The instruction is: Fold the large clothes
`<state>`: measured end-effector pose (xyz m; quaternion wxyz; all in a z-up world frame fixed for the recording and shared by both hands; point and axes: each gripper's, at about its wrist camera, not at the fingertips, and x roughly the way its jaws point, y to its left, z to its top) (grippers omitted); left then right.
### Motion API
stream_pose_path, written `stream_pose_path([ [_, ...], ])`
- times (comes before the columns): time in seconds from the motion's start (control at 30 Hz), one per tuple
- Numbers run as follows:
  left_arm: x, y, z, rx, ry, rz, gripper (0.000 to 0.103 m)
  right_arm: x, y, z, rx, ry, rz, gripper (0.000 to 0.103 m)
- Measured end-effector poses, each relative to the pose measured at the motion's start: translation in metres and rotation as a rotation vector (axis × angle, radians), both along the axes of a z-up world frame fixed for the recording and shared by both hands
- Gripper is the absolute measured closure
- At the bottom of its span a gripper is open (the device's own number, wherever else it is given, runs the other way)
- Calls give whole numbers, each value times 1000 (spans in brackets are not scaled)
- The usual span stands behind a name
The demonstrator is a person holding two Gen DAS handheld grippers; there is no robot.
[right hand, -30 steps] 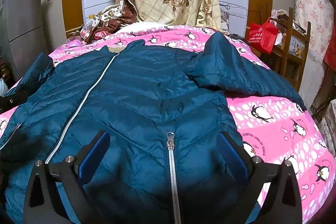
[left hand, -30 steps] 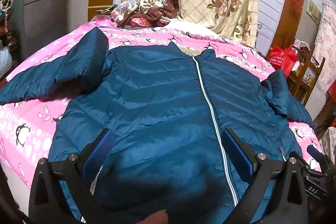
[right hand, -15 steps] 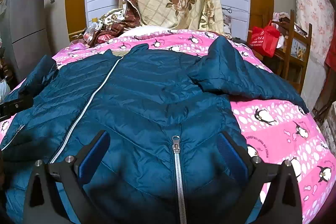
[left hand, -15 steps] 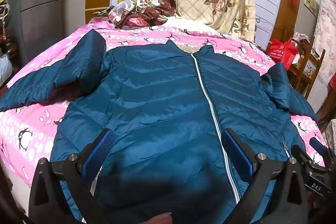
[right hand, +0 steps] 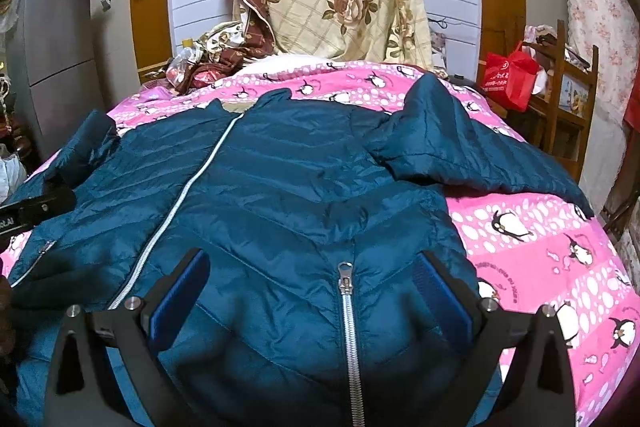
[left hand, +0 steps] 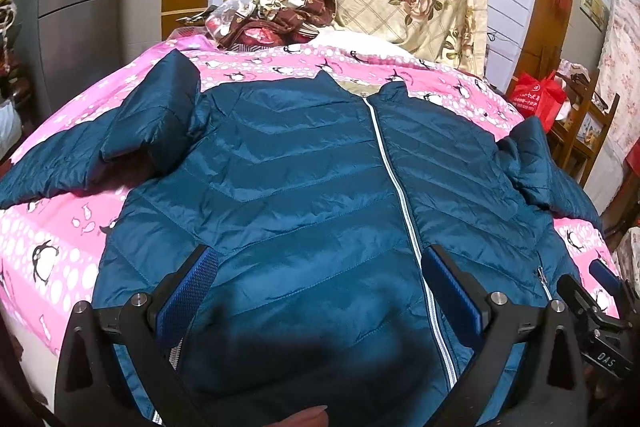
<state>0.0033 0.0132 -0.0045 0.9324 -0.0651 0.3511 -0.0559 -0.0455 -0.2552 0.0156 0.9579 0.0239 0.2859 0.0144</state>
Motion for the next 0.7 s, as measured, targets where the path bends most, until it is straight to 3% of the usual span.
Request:
stream_pose_path([
  [0.7,0,2,-1,7,-1,6,26,-3,-1,5,-5,-19,-3,0],
])
